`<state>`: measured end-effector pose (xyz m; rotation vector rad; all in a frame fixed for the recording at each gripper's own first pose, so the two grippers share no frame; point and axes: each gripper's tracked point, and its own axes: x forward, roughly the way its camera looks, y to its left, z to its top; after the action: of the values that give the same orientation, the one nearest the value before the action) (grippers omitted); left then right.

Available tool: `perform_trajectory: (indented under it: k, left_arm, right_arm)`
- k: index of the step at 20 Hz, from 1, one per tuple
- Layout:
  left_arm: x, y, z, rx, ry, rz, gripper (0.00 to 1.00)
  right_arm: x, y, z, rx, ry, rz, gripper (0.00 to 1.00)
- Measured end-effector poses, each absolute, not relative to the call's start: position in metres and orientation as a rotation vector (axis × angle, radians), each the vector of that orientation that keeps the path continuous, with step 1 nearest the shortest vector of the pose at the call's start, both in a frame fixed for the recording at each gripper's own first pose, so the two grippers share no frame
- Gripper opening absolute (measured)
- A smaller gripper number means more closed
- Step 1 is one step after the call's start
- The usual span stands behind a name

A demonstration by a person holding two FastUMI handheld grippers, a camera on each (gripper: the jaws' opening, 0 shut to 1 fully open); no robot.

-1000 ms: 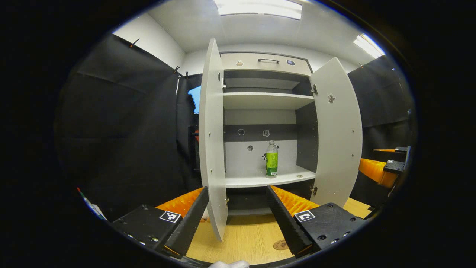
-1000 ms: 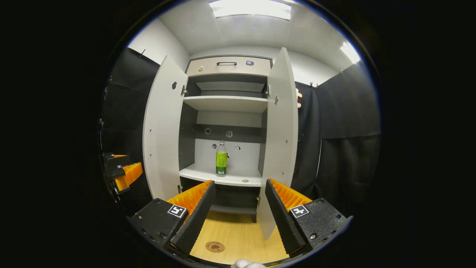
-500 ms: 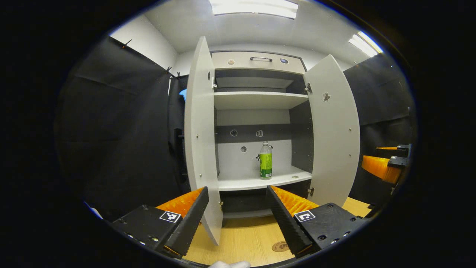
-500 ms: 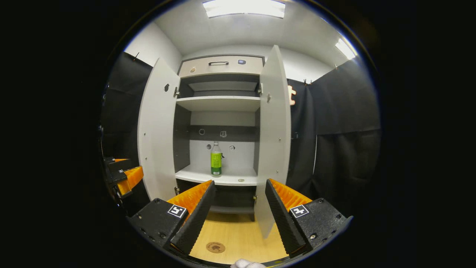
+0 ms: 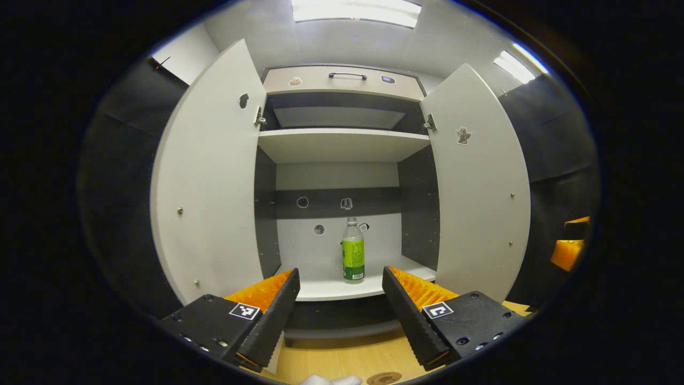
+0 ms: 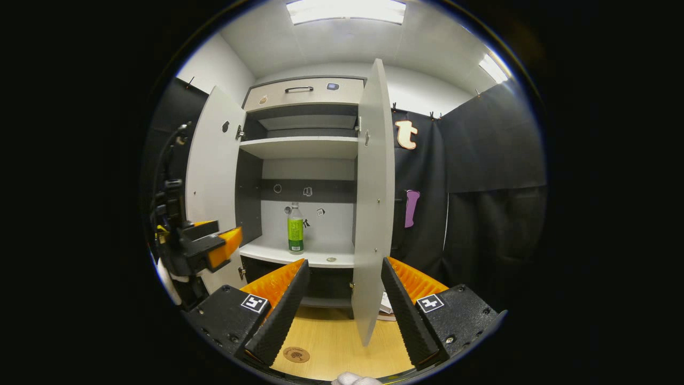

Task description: Grasp the bottle in the cabinet with the left hand and place it on the coaster, then close the right door with the right hand and the left door with the left hand.

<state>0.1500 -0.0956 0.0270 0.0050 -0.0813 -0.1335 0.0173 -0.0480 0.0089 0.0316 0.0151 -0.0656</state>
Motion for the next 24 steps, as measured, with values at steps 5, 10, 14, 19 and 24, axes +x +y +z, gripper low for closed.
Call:
perform_trajectory:
  k: [5,10,14,19,24]
  left_arm:
    - [0.217,-0.131,0.066,0.007,-0.179,-0.146,0.95]
    - [0.277,-0.155,0.081,0.006,-0.193,-0.143,0.95]
    - [0.324,-0.149,0.069,0.038,-0.172,-0.085,0.96]
    - [0.384,-0.134,0.029,0.063,-0.091,-0.017,0.96]
    - [0.426,-0.138,-0.003,0.07,-0.029,-0.035,0.96]
  right_arm:
    - [0.031,-0.057,0.013,0.016,0.016,-0.055,0.83]
    - [0.037,-0.06,0.008,0.009,0.031,-0.048,0.83]
    - [0.036,-0.064,0.006,-0.002,0.039,-0.045,0.83]
    - [0.035,-0.077,0.009,-0.023,0.033,-0.073,0.83]
    - [0.046,-0.083,-0.002,-0.004,0.075,-0.076,0.83]
